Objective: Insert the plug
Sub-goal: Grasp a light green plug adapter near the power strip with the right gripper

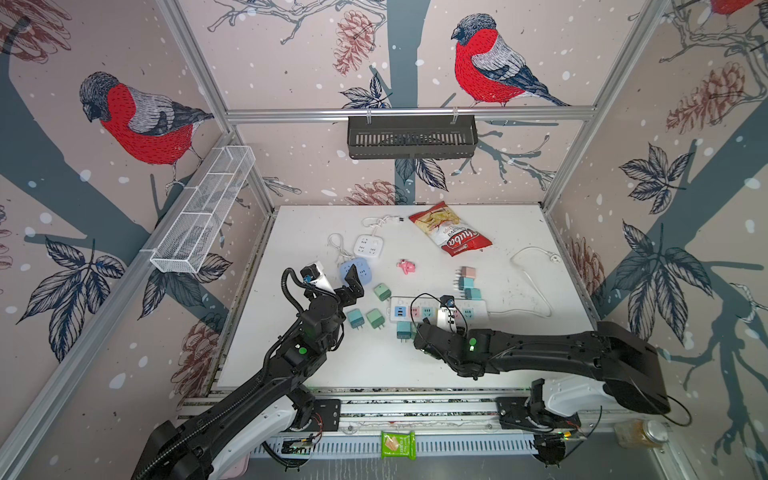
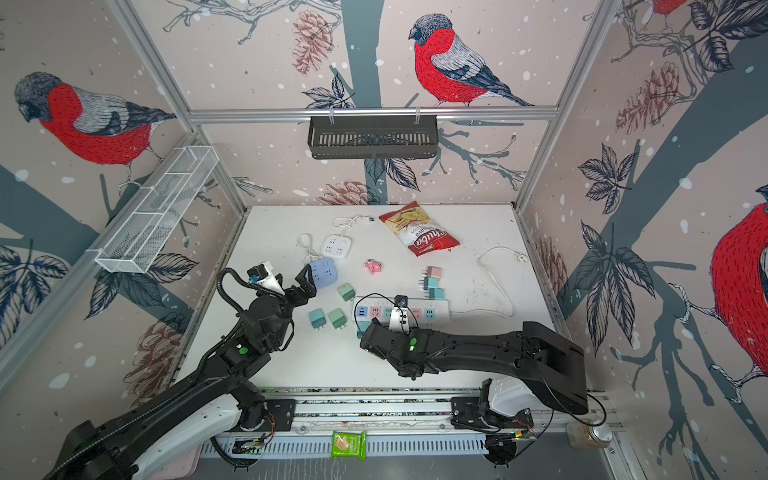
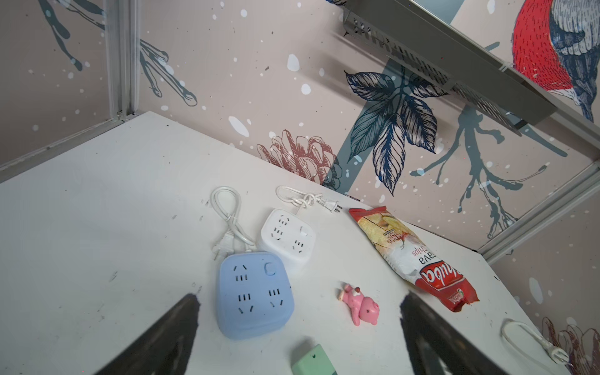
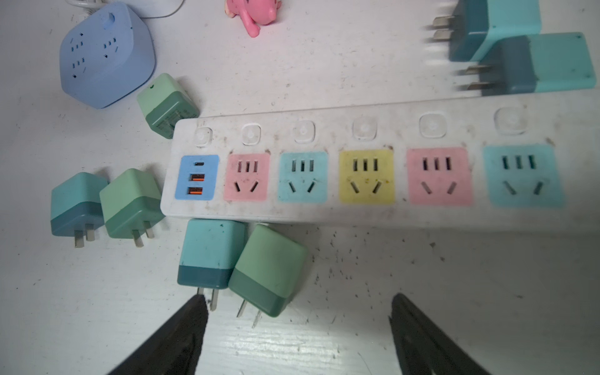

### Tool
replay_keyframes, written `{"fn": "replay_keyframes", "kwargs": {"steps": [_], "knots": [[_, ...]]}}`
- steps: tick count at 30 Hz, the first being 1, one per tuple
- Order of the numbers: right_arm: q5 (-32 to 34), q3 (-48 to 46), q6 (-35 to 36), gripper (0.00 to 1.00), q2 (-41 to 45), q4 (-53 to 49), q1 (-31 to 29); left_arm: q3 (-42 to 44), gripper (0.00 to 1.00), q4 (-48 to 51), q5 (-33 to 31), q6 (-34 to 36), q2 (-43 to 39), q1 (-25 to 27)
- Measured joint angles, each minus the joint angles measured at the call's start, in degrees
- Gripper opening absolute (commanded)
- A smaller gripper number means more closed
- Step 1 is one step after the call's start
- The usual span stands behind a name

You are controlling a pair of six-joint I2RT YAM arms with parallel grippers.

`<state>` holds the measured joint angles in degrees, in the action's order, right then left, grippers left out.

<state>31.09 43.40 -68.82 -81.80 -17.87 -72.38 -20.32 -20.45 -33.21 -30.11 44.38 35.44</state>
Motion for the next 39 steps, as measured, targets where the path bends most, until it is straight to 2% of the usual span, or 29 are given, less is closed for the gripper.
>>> {"fn": "replay_keyframes", "kwargs": {"steps": [5,16,27,34,39], "knots": [[-0.39,0.52,0.72,0.91,-3.69,0.98,1.29,0.87,0.96,-0.02,1.64,-1.22,0.79,-2.27],[-2.69,2.38,3.30,0.92,-12.57,4.85,4.04,0.44,0.97,0.24,1.49,-1.62,-0.17,-2.75],[-2.75,1.88,3.96,0.92,-13.35,4.22,3.21,0.48,0.96,0.20,1.66,-1.64,-0.42,-2.86],[-1.05,0.37,2.97,0.86,-12.90,4.81,1.88,0.46,0.97,0.15,2.12,-1.90,0.07,-3.02],[0.57,0.50,3.06,0.76,-13.99,5.20,1.66,0.44,0.96,0.15,3.17,-2.08,0.37,-3.04]]}}
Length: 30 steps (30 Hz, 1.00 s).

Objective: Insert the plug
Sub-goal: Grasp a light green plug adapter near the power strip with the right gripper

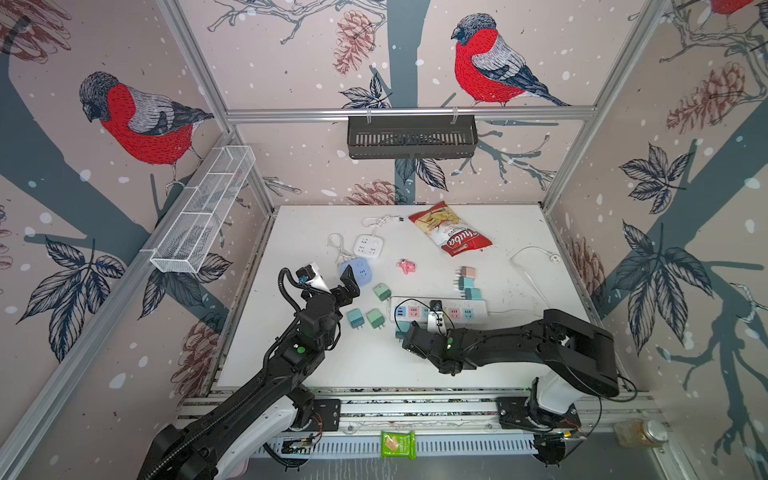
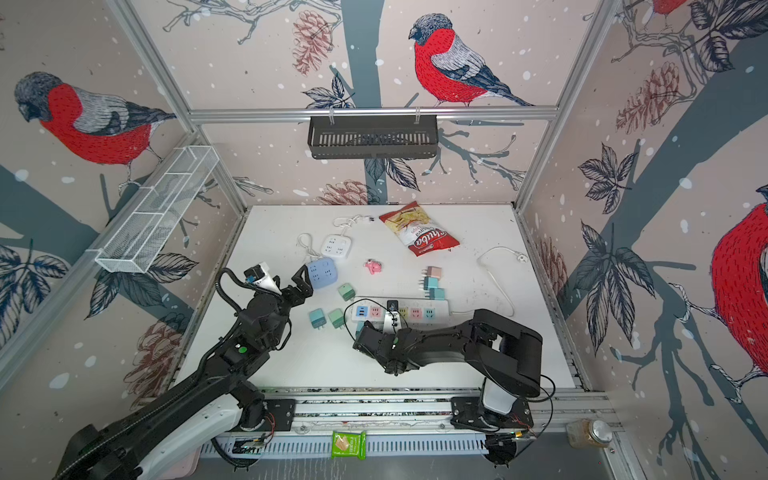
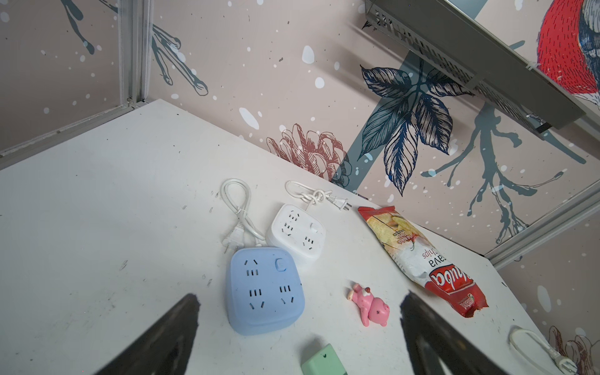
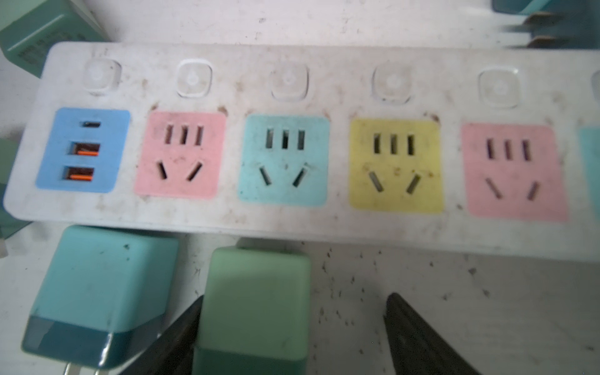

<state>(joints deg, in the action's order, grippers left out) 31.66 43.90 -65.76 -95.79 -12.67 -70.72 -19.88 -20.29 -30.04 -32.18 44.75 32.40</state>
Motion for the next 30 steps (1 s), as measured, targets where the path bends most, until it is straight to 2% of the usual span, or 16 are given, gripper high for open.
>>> {"fn": "replay_keyframes", "kwargs": {"steps": [4,12,22,26,30], "knots": [[1.36,0.55,0.22,0.63,-1.25,0.39,0.00,-0.31,0.96,0.00,0.20,0.04,0.46,-0.04],[2.51,0.42,0.17,0.49,-1.86,1.42,-0.24,-1.16,0.96,-0.04,1.88,0.07,3.13,-0.04],[2.47,-0.15,0.17,0.34,-1.38,2.62,-0.46,-4.39,0.96,0.02,4.83,0.48,8.44,-0.07],[-0.70,-2.36,0.61,0.31,2.25,2.82,-0.46,-5.46,0.96,0.31,7.80,-0.70,11.26,-0.22],[-0.94,-4.85,2.03,0.29,7.43,2.71,-0.44,-4.98,0.96,-0.48,12.92,-0.33,11.89,-0.37]]}}
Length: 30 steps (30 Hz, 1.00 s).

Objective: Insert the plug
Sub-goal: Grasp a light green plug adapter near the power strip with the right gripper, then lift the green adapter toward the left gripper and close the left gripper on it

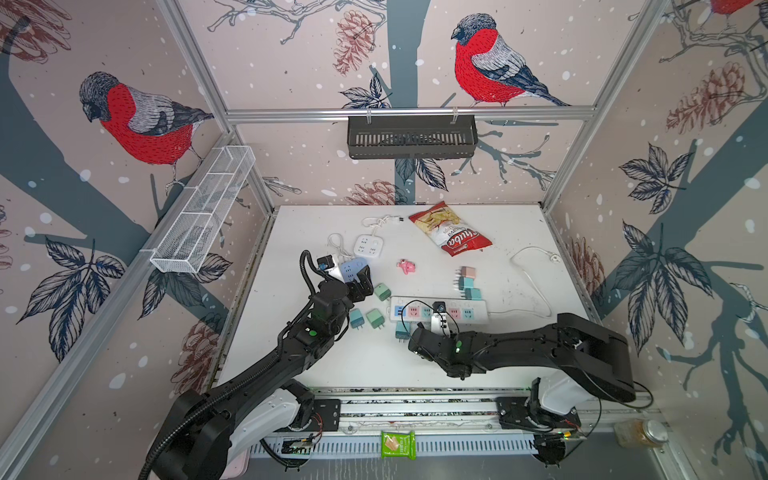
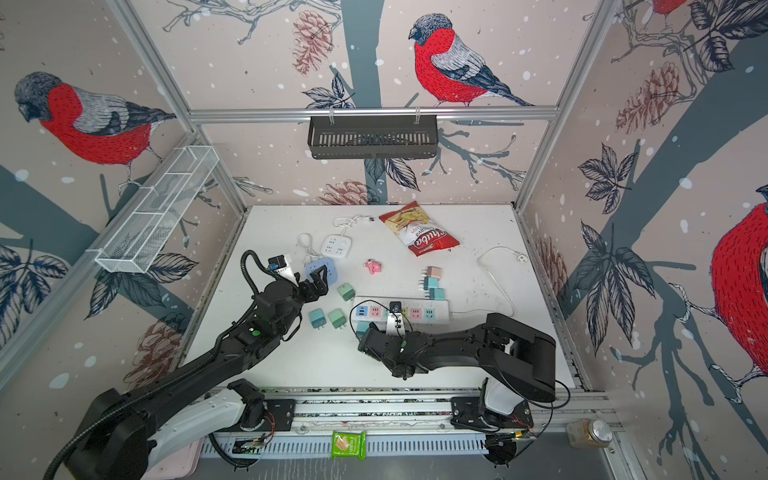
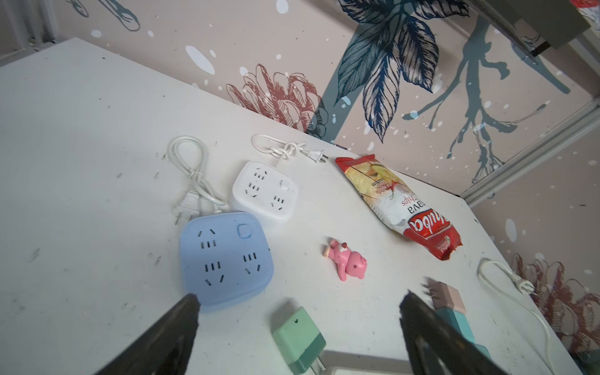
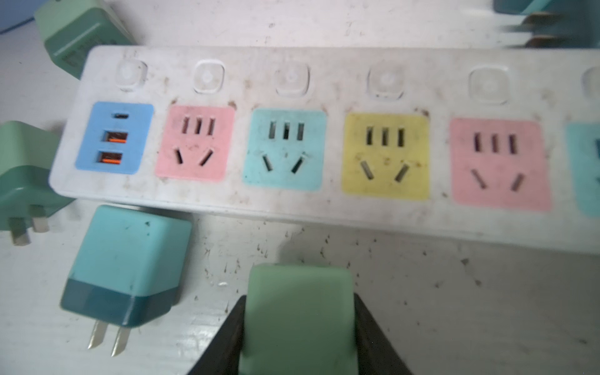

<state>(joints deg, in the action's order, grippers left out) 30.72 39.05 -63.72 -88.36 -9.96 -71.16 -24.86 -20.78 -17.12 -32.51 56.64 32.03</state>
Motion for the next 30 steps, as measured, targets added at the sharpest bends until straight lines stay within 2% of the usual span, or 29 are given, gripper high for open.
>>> {"fn": "replay_keyframes", "kwargs": {"steps": [3,7,10,18,19,20,22,27,30], "knots": [[1.70,-2.08,1.81,0.28,5.09,0.55,0.02,0.17,0.96,-0.68,3.58,0.85,0.11,0.00],[4.81,-5.44,5.53,0.20,13.31,2.32,0.61,-1.09,0.96,-0.98,7.78,2.03,2.21,0.02],[7.72,-8.59,9.38,0.20,20.52,4.98,0.92,-3.23,0.96,-0.79,9.53,3.08,4.13,1.11],[12.50,-22.53,25.81,0.24,40.37,21.24,2.58,-5.60,0.96,0.48,7.17,7.98,3.32,7.67],[12.57,-24.52,28.39,0.22,42.23,24.39,2.80,-5.75,0.96,0.46,6.45,8.87,2.86,8.81],[12.76,-26.51,30.99,0.13,44.09,27.15,3.13,-5.86,0.96,0.44,6.08,9.03,2.47,9.57],[13.29,-29.83,36.00,0.07,46.56,33.16,3.72,-5.90,0.96,0.44,4.96,10.47,1.95,10.36],[13.68,-37.29,47.56,0.05,49.07,49.51,5.31,-6.54,0.97,0.42,3.61,13.49,2.03,12.24],[9.44,-37.31,52.92,0.02,47.80,54.40,8.31,-8.13,0.98,-0.04,7.32,14.91,4.33,12.72]]}}
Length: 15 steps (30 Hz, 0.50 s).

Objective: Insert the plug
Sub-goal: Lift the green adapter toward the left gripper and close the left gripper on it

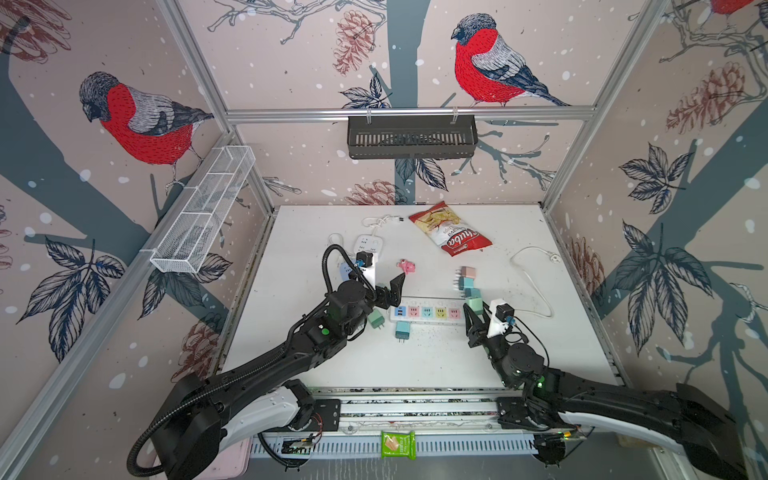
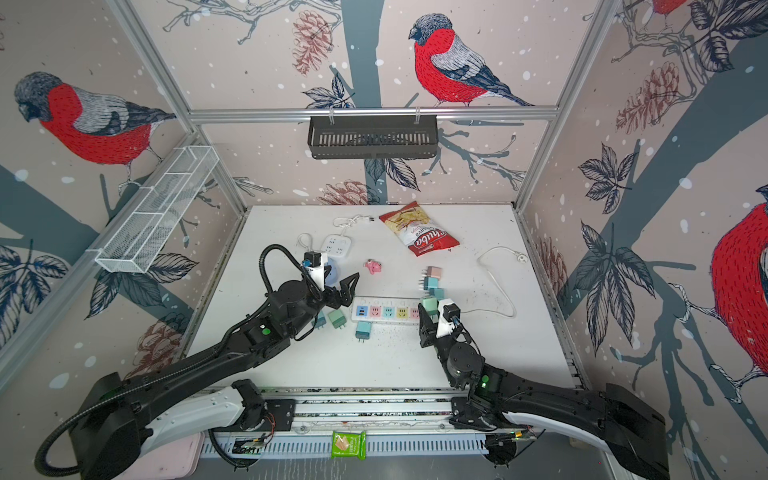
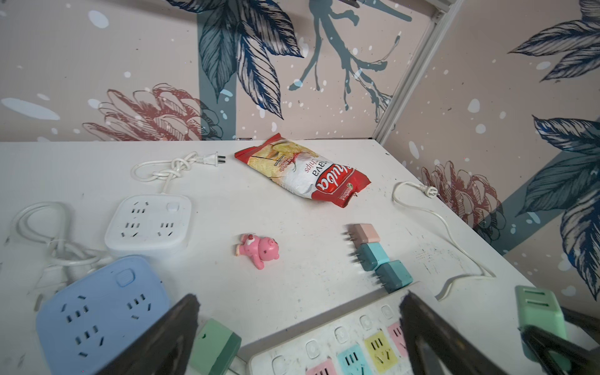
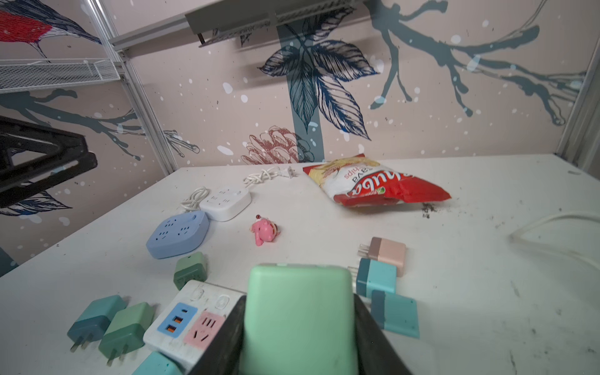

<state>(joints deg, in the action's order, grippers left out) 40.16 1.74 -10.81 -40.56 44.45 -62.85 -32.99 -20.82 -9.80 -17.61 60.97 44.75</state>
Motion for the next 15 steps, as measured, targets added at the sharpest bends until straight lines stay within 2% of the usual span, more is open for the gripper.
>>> {"fn": "replay_keyframes", "kwargs": {"steps": [3,7,10,15], "knots": [[-7.06,2.23,5.66,0.02,-2.95,2.58,2.03,-0.94,0.94,-0.79,7.98,1.14,2.25,0.46],[-16.26,1.64,13.31,0.02,-5.55,4.46,2.08,-0.04,0.92,-2.60,14.91,2.60,1.49,0.57],[-20.68,0.92,18.12,0.02,-6.64,5.92,1.79,0.61,0.91,-4.33,19.30,2.99,0.61,0.57],[-23.96,1.18,24.41,0.02,-7.13,7.39,0.39,0.22,0.84,-6.95,26.47,3.13,2.38,0.76]]}}
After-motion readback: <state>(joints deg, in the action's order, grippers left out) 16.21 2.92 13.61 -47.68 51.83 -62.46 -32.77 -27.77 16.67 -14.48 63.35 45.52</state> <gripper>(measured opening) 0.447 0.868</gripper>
